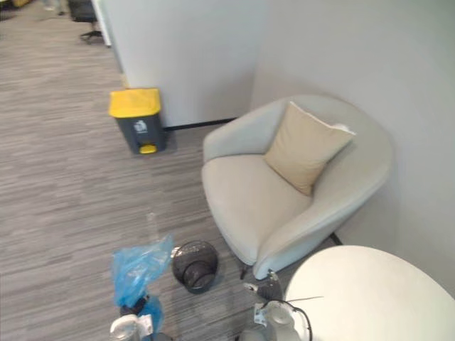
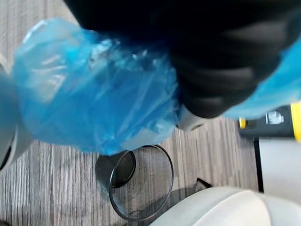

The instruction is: Gather rubbish on tea table into small bin, then transfer packed bag to large trash can.

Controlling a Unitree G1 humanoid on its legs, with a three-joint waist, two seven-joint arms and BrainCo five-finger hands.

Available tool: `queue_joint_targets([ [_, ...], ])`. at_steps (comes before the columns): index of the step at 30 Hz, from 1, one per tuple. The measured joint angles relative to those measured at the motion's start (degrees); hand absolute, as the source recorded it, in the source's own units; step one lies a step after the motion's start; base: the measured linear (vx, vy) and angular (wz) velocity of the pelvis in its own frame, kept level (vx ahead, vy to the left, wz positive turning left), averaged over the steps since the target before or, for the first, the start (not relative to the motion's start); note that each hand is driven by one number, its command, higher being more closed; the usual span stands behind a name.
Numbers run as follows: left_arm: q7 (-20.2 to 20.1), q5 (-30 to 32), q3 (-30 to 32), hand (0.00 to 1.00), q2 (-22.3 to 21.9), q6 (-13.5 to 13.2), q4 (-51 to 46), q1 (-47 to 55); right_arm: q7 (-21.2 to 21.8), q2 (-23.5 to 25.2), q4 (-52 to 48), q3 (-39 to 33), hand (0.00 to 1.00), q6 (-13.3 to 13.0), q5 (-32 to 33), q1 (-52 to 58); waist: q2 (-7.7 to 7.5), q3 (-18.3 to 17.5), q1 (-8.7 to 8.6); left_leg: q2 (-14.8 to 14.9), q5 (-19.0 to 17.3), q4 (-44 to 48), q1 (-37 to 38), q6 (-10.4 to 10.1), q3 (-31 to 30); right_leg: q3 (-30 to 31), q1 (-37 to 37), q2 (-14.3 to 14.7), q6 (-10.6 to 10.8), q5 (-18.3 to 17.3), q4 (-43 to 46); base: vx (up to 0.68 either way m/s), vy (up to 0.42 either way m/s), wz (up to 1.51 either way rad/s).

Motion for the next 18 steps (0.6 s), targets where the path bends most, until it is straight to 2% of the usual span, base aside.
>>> queue_joint_targets([
  [1,0.3,-0.1,-0.6,1.00,0.1,0.1,0.1,-0.8,-0.1,-0.3,0.5,0.2,0.00,0.1,0.0,-1.1,0.66,0.8,0.08,-0.1,0.9,-0.1,-0.4,-0.3,-0.7,-0.1,0.1,1.0,-0.2,0.8,-1.4,-0.10,-0.111,0.27],
  [2,0.3,-0.1,-1.4,1.00,0.2,0.0,-0.1,-0.8,-0.3,-0.5,1.2,0.3,0.00,0.0,0.1,-2.1,1.97,1.5,0.20,0.6,2.2,-0.9,-0.7,-0.5,-1.4,-1.0,1.2,1.9,-0.9,2.3,-3.9,-0.15,-0.112,0.27],
  [4,0.2,-0.1,-2.1,1.00,0.1,0.0,0.1,-1.0,-0.7,-0.6,1.6,0.3,0.00,0.1,0.5,-2.6,3.34,2.0,-0.17,0.8,4.8,-2.9,-1.8,-0.8,-3.9,-3.8,1.9,2.2,-1.5,3.9,-6.3,-0.17,-0.066,0.49],
  [5,0.2,-0.1,-2.2,1.00,0.1,0.0,0.1,-1.0,-0.7,-0.6,1.7,0.3,0.00,0.1,0.5,-2.5,3.40,2.0,-0.33,0.8,5.4,-3.4,-2.0,-0.9,-4.1,-4.4,1.8,2.2,-1.6,4.1,-6.5,-0.16,-0.048,0.67],
  [7,0.2,0.0,-2.3,1.00,0.2,0.0,0.1,-0.8,-1.1,-0.5,1.9,0.3,0.00,0.2,0.5,-2.7,3.47,2.1,-0.73,0.3,10.2,-9.1,-2.3,-0.8,-5.4,-8.1,1.0,1.6,-3.0,5.6,-8.1,-0.18,-0.022,0.65],
  [8,0.1,0.0,-2.4,1.00,0.2,0.0,0.2,-1.0,-1.2,-0.2,1.9,0.2,0.00,0.2,0.5,-2.9,3.31,2.3,-0.80,0.3,10.3,-8.9,-2.5,-0.4,-4.9,-8.9,0.9,1.2,-3.2,5.8,-8.3,-0.18,0.015,0.56],
  [9,-0.1,0.0,-2.8,1.00,0.2,0.0,0.6,-1.1,-1.5,0.0,1.9,-0.2,0.00,0.2,0.6,-3.1,2.66,3.3,-0.81,0.3,8.3,-5.4,-2.7,1.2,-2.8,-9.8,1.0,0.1,-3.3,6.3,-8.2,-0.12,0.028,0.41],
  [11,-0.1,0.0,-2.8,1.00,0.3,0.0,0.6,-0.5,-1.8,-0.2,1.9,-0.6,0.00,0.2,1.1,-2.7,1.36,3.8,-0.96,-1.3,3.5,2.2,-2.7,2.7,-1.2,-11.6,1.1,-2.9,-2.5,7.0,-8.2,-0.15,0.098,0.68],
  [12,-0.1,0.0,-2.9,1.00,0.2,0.0,0.6,-0.5,-1.9,-0.3,1.9,-1.7,0.00,0.1,1.1,-2.0,0.92,3.6,-1.95,-1.6,0.0,5.8,-1.9,2.5,0.1,-13.1,1.1,-4.6,-1.8,7.5,-9.0,-0.15,0.130,0.78],
  [13,-0.1,0.0,-2.9,1.00,0.2,0.0,0.6,-0.5,-1.9,-0.3,1.9,-2.0,0.00,0.1,1.1,-1.8,1.28,3.2,-2.12,-1.5,-1.2,6.0,-1.4,2.2,0.5,-13.6,1.0,-4.8,-1.4,7.8,-9.3,-0.13,0.185,0.73],
  [14,-0.2,0.1,-2.8,1.00,0.2,0.0,0.6,-0.5,-1.9,-0.3,1.8,-2.5,0.00,0.2,1.1,-1.2,2.52,2.6,-2.27,-1.1,-4.2,3.7,0.0,2.1,1.3,-14.5,0.9,-4.9,-0.3,8.5,-9.7,-0.06,0.217,0.39],
  [15,0.0,0.1,-2.6,1.00,0.5,0.0,1.1,-0.8,-1.8,0.4,2.7,-2.8,0.00,0.4,1.1,-0.9,1.75,2.9,-2.02,-2.8,-4.0,1.3,0.6,2.6,2.3,-14.5,1.0,-5.9,0.7,9.2,-10.1,-0.07,0.251,0.25],
  [16,0.0,0.1,-2.6,1.00,1.0,0.0,1.2,-0.3,-1.8,1.3,2.8,-2.9,0.00,0.5,1.1,-0.5,1.63,2.8,-1.83,-3.6,-3.5,0.2,0.9,2.8,2.3,-14.5,1.2,-6.4,1.1,9.6,-10.9,-0.04,0.200,0.06],
  [18,-0.1,0.1,-3.2,1.00,2.3,0.0,3.0,0.3,-1.8,3.0,4.5,-3.1,0.00,0.7,1.1,0.6,0.16,1.1,-2.49,-6.8,-1.6,-5.0,2.2,3.6,1.3,-14.2,2.3,-7.5,1.7,12.0,-15.2,-0.02,0.176,0.25],
])
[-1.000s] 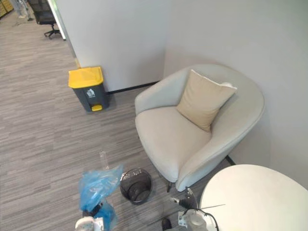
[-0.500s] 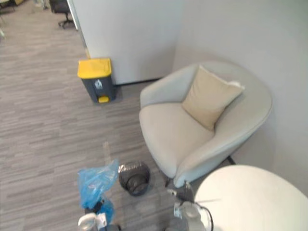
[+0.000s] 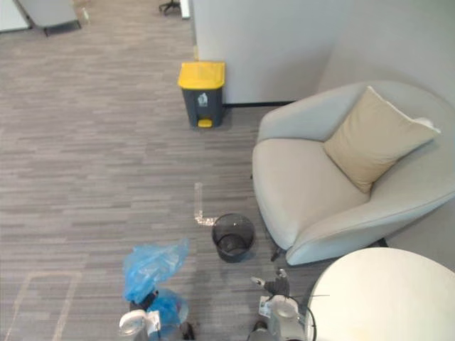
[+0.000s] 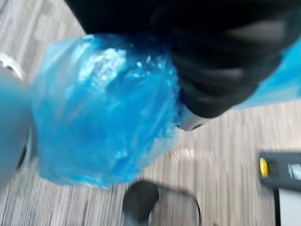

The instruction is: Gather rubbish on tea table into small bin, then transfer packed bag to large trash can.

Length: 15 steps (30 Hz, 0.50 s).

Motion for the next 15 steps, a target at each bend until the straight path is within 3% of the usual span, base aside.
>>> queue_joint_targets([
  [7,0.0,0.0,-1.9,1.00,2.4,-0.1,4.0,-1.2,-0.5,-1.2,6.7,-1.8,0.00,0.1,-0.3,-1.7,-0.27,-0.4,0.24,-2.8,1.4,-4.1,1.6,1.1,-2.0,0.9,3.5,-0.1,0.1,1.8,-4.8,0.04,0.080,0.19],
  [9,0.0,0.0,-1.8,1.00,2.8,-0.1,4.5,-1.2,-0.5,-1.1,6.8,-2.8,0.00,0.1,-0.4,-3.0,-0.21,-0.1,0.16,-3.3,0.4,-2.9,1.5,1.3,-2.0,1.0,3.1,-0.6,1.3,0.8,-3.7,0.14,0.041,0.02],
  [10,0.0,0.0,-1.8,1.00,3.0,-0.1,4.4,-1.3,-0.5,-1.1,7.0,-3.6,0.00,0.1,-0.8,-3.4,-0.78,0.7,0.40,-3.6,-1.7,-1.1,1.5,2.0,-2.3,0.2,2.6,-1.9,1.4,-1.3,-0.3,0.16,0.049,0.11],
  [12,0.0,0.0,-1.9,1.00,3.1,-0.1,4.5,-1.3,-0.6,-1.5,7.0,-3.9,0.00,0.0,-1.2,-3.6,-0.48,0.9,0.10,-4.0,-3.2,0.0,1.7,2.3,-3.8,0.2,2.3,-3.1,1.2,-2.8,4.5,0.12,0.031,0.26],
  [13,-0.1,0.0,-1.9,1.00,2.7,-0.1,4.5,-1.3,-0.6,-2.1,6.9,-3.9,0.00,0.0,-1.2,-3.5,-0.34,1.2,-0.05,-3.7,-4.2,0.9,2.0,2.8,-5.2,0.7,0.5,-3.9,0.3,-3.1,10.8,0.17,0.086,0.59],
  [14,-0.1,0.0,-1.9,1.00,2.4,-0.2,4.1,-1.3,-0.6,-2.5,6.6,-3.9,0.00,0.0,-1.2,-3.1,0.45,1.7,-0.22,-3.8,-5.2,2.3,2.8,3.3,-7.0,3.9,-2.1,-4.3,-2.0,-2.2,19.4,0.19,0.110,0.66],
  [15,-0.1,0.0,-1.9,1.00,2.3,-0.2,3.6,-1.3,-0.6,-2.6,6.6,-3.9,0.00,0.0,-1.2,-2.9,0.29,2.2,-0.36,-3.5,-5.8,3.1,3.5,3.8,-8.3,6.8,-4.5,-4.2,-4.3,-0.6,25.9,0.25,0.111,0.72],
])
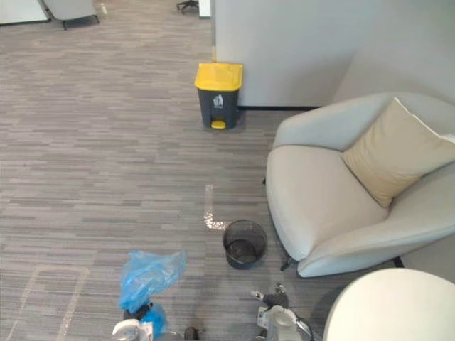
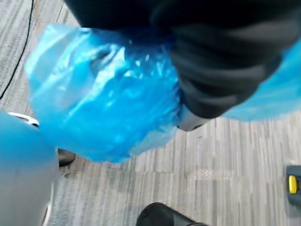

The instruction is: Gather rubbish on tea table into small bin, then transfer packed bag to large trash can.

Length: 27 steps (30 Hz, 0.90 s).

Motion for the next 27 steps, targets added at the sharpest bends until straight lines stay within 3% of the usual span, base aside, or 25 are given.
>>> queue_joint_targets([
  [1,0.0,0.0,-0.1,1.00,-0.1,0.0,-0.4,-0.2,0.0,0.0,0.0,-0.1,0.00,0.0,0.0,0.7,0.30,0.3,-0.17,0.3,-1.0,0.9,0.7,0.6,-1.6,3.0,-3.2,1.2,1.1,-1.7,5.4,0.21,0.019,0.71],
  [2,0.1,0.0,0.2,1.00,0.3,0.0,-0.4,-0.2,0.1,0.7,-0.1,-0.1,0.00,0.0,0.0,1.2,-0.10,0.3,-0.17,0.9,-2.3,1.8,1.2,1.1,-3.3,4.4,-4.7,3.5,2.3,-5.6,7.2,0.36,-0.026,0.80],
  [4,0.1,0.0,0.7,1.00,0.2,0.1,-0.4,-0.2,0.1,1.8,-0.1,-0.6,0.00,0.0,0.0,1.4,-0.60,0.5,-0.27,1.0,-4.1,1.8,2.8,1.1,-6.3,5.1,-7.6,8.0,2.1,-9.4,7.5,0.36,-0.049,0.74],
  [7,0.1,0.0,1.3,1.00,-0.6,0.1,-0.4,-1.3,0.0,2.2,-0.6,-2.1,0.00,0.0,0.2,1.6,-0.38,0.7,-1.16,0.8,-6.0,1.0,6.2,0.4,-11.1,6.0,-11.4,14.6,2.7,-10.2,2.7,0.42,-0.112,1.01],
  [8,0.0,0.0,1.3,1.00,-0.5,0.1,-0.4,-1.6,-0.1,2.2,-0.7,-2.9,0.00,-0.1,0.2,1.9,-0.78,0.2,-1.21,0.1,-6.9,0.9,7.2,-0.2,-12.9,6.1,-11.2,15.8,0.0,-8.2,-1.7,0.51,-0.159,1.22],
  [9,0.0,0.0,1.5,1.00,-1.1,0.2,0.5,-2.7,-0.2,1.6,-0.5,-3.6,0.00,0.0,0.2,2.1,-0.14,-0.2,-1.81,0.4,-8.5,1.8,8.7,-1.0,-15.6,4.1,-9.9,15.6,-2.0,-8.8,-2.5,0.53,-0.153,1.08],
  [11,0.0,0.0,2.0,1.00,-3.0,0.1,0.5,-2.7,-0.5,0.9,-0.7,-4.8,0.00,0.0,0.4,2.0,2.50,-1.5,-1.93,2.1,-8.3,5.6,6.7,-2.1,-15.5,1.7,-8.7,15.9,-2.8,-9.8,-3.5,0.56,-0.118,0.80],
  [12,0.0,0.0,2.4,1.00,-4.4,0.1,0.5,-3.3,-0.4,0.6,-1.1,-4.3,0.00,0.0,0.6,1.4,3.99,-1.6,-2.34,3.0,-6.9,13.3,3.3,-5.1,-14.0,0.0,-6.0,16.6,-3.3,-10.0,-6.1,0.68,-0.132,0.62],
  [14,-0.1,0.0,2.4,1.00,-4.5,0.1,0.5,-3.5,-0.4,1.2,-1.1,-3.7,0.00,0.1,0.7,1.3,3.72,-1.1,-2.23,4.6,-2.8,27.4,-1.7,-8.5,-11.4,0.0,0.9,17.5,-3.8,-10.3,-11.8,0.59,-0.094,0.31],
  [15,-0.1,0.0,2.5,1.00,-4.5,0.1,0.2,-3.4,-0.5,2.2,-1.2,-3.1,0.00,0.2,1.2,1.0,3.09,-0.6,-1.79,7.0,-4.1,36.4,-4.8,-6.8,-6.6,1.2,6.3,18.1,-4.1,-10.5,-15.5,0.48,-0.037,-0.03],
  [17,-0.2,0.0,2.7,1.00,-4.5,0.1,0.0,-3.4,-0.5,2.4,-1.1,-3.1,0.00,0.2,1.2,0.5,2.45,-0.3,-1.23,8.7,-5.9,39.5,-8.4,-4.5,-2.3,2.2,10.2,18.0,-4.2,-10.6,-18.0,0.37,-0.002,-0.24],
  [20,-0.2,0.0,3.3,1.00,-4.5,0.1,-0.6,-3.7,-0.6,2.7,-1.2,-3.5,0.00,0.3,2.5,-1.3,1.63,0.4,-0.22,9.9,-7.9,30.5,-16.1,-4.1,1.1,4.3,12.8,16.6,-4.2,-10.6,-18.5,0.32,0.115,-0.53],
  [21,-0.2,0.0,3.1,1.00,-4.6,0.1,-0.6,-3.7,-0.6,2.9,-1.2,-3.9,0.00,0.3,2.5,-1.5,2.01,0.7,-0.07,9.9,-5.4,23.8,-17.8,-4.0,0.9,4.4,13.9,15.9,-3.5,-10.9,-18.4,0.30,0.204,-0.38],
  [22,-0.2,0.0,2.6,1.00,-4.5,0.1,-0.6,-3.6,-0.7,3.1,-1.5,-4.3,0.00,0.3,2.5,-0.9,2.34,0.5,0.15,10.0,2.0,15.7,-18.2,-3.5,0.0,4.8,14.6,16.0,-1.6,-11.5,-18.2,0.36,0.271,-0.42],
  [23,-0.3,0.0,2.2,1.00,-4.2,0.1,-0.5,-3.7,-0.8,3.2,-1.7,-4.6,0.00,0.5,2.6,-0.2,1.83,0.6,0.56,9.1,6.2,14.8,-18.3,-4.5,-1.2,6.2,15.5,15.2,1.3,-13.5,-18.1,0.36,0.276,-0.19],
  [25,0.0,0.0,2.4,1.00,-3.7,0.1,-0.4,-5.2,-0.6,3.4,-1.6,-4.7,0.00,0.8,2.6,0.5,-0.05,-0.3,0.43,6.6,4.6,13.9,-18.0,-3.6,-0.1,8.2,14.9,12.5,1.7,-13.2,-17.6,0.29,0.244,-0.09],
  [27,0.0,0.1,2.2,1.00,-3.7,0.2,-0.4,-5.6,-0.5,3.5,-1.8,-5.4,0.00,0.9,2.6,0.4,0.00,-0.2,0.98,6.1,2.1,14.0,-15.5,-2.3,3.5,11.0,12.8,10.8,4.0,-11.7,-12.4,0.24,0.255,-0.61],
])
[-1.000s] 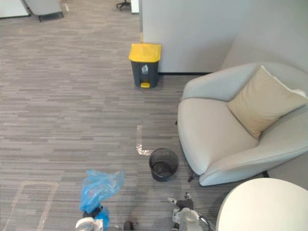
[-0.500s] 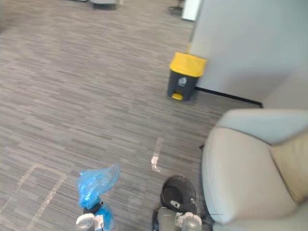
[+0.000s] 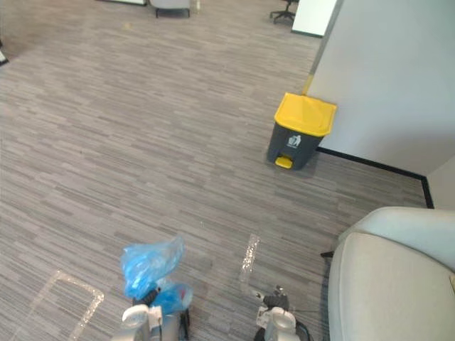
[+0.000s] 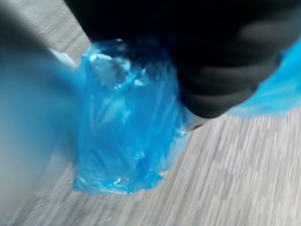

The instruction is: Gather rubbish on tea table into small bin, then transfer packed bag to large trash can.

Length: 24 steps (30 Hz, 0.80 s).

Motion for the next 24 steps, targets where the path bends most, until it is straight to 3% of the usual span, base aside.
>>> queue_joint_targets([
  [2,0.0,0.0,-0.2,1.00,-0.2,0.0,0.0,1.2,0.0,0.0,-0.3,0.2,0.00,0.0,-0.2,0.2,0.60,0.4,0.02,-0.1,-2.1,-1.4,4.4,0.7,3.3,1.1,-4.6,-1.1,1.6,2.6,11.0,0.20,0.217,-0.83],
  [3,0.0,0.0,-0.4,1.00,-0.1,0.0,0.0,1.9,0.0,-0.2,-0.3,0.7,0.00,0.0,-0.2,0.4,0.90,0.7,-0.07,-0.1,-2.7,-2.9,7.1,0.8,4.7,1.3,-8.7,-1.7,1.5,5.8,19.5,0.18,0.177,-0.78],
  [6,0.1,0.0,-0.6,1.00,0.4,0.1,0.2,2.2,0.0,-0.3,-0.3,1.1,0.00,0.0,-0.4,2.1,1.78,1.2,-0.75,-0.3,-4.0,-7.5,13.6,0.0,6.5,-3.1,-17.0,-1.9,-0.3,5.0,31.7,0.20,0.087,-0.41],
  [8,0.1,-0.1,-0.5,1.00,0.9,0.1,0.7,1.9,-0.1,-0.2,-0.7,1.1,0.00,0.0,-0.4,2.1,1.45,0.9,-0.87,-0.3,-4.9,-10.4,16.9,-0.8,7.5,-8.4,-20.1,-1.9,-1.3,2.9,28.8,0.28,-0.022,-0.27],
  [10,0.1,-0.1,0.2,1.00,0.7,0.0,1.8,1.5,-0.1,-0.2,-0.4,1.0,0.00,0.0,-0.5,1.9,1.05,0.9,-1.39,-0.3,-4.9,-12.6,20.0,-1.1,8.1,-14.3,-21.1,-1.5,-1.5,1.7,19.7,0.30,-0.089,-0.06],
  [11,0.1,-0.1,0.3,1.00,0.6,0.0,2.6,1.3,-0.1,-0.4,-0.1,0.8,0.00,-0.1,-0.5,1.7,0.96,0.9,-1.85,-0.3,-5.2,-13.5,21.4,-1.8,8.4,-16.2,-21.2,-0.7,-2.2,2.9,12.5,0.38,-0.138,0.01],
  [12,0.1,-0.1,0.3,1.00,0.8,0.0,3.5,1.2,-0.1,-0.4,1.3,0.3,0.00,-0.2,-0.5,0.9,0.65,0.8,-2.02,-0.8,-5.6,-14.4,23.0,-3.3,8.5,-16.5,-21.2,0.5,-2.7,6.7,3.1,0.50,-0.160,-0.03],
  [13,0.1,-0.2,0.6,1.00,0.8,0.0,4.9,0.7,0.0,-0.9,2.6,-0.3,0.00,-0.2,-0.6,0.0,1.40,0.9,-2.54,-0.8,-6.1,-15.9,25.0,-4.2,6.3,-17.1,-19.7,2.0,-6.8,9.9,1.0,0.52,-0.143,-0.11],
  [15,0.0,-0.2,0.9,1.00,0.4,-0.1,4.9,0.6,-0.1,-1.3,3.5,-1.4,0.00,-0.1,-1.0,-1.4,2.57,1.1,-2.46,-0.1,-5.4,-16.6,25.7,-4.5,3.1,-17.5,-19.5,2.8,-7.6,7.6,2.3,0.41,-0.110,-0.04],
  [16,0.0,-0.2,0.7,1.00,0.0,0.0,4.6,0.2,-0.1,-1.1,3.5,-1.9,0.00,0.0,-2.0,-1.3,3.00,1.2,-2.95,1.0,-5.4,-13.2,25.6,-4.6,0.0,-18.4,-18.4,3.2,-8.1,4.2,3.8,0.44,-0.170,0.12],
  [18,-0.1,-0.3,0.7,1.00,-0.2,-0.1,4.2,0.1,-0.1,-0.6,3.3,-1.7,0.00,-0.1,-2.5,-0.7,2.88,1.2,-3.11,2.3,-5.5,-4.7,22.5,-4.7,-2.1,-19.2,-15.9,3.6,-7.8,2.8,2.7,0.39,-0.167,0.29],
  [20,-0.4,-0.3,0.2,1.00,-0.8,-0.1,1.9,0.4,-0.1,-0.5,3.4,-0.3,0.00,0.1,-2.5,-0.7,3.24,1.6,-2.90,5.8,-3.0,18.5,13.1,-8.5,-5.7,-19.4,-10.0,5.6,-8.4,1.9,-1.7,0.45,-0.111,0.04],
  [22,-1.2,-0.4,1.0,1.00,-0.8,0.0,0.4,1.4,-0.1,-0.1,3.5,1.7,0.00,0.3,-2.5,-1.0,3.17,2.1,-1.74,8.0,-4.5,30.1,5.7,-6.2,-5.0,-18.1,-3.6,6.9,-8.6,1.0,-5.5,0.44,0.002,-0.36],
  [24,-1.2,-1.3,1.1,1.00,-0.8,0.0,-0.9,1.8,-0.1,0.2,3.5,2.3,0.00,0.6,-2.5,-1.0,2.28,2.5,-0.58,8.0,-6.0,27.4,1.3,-3.7,-2.9,-16.1,0.3,6.7,-8.4,1.1,-8.3,0.38,0.063,-0.49],
])
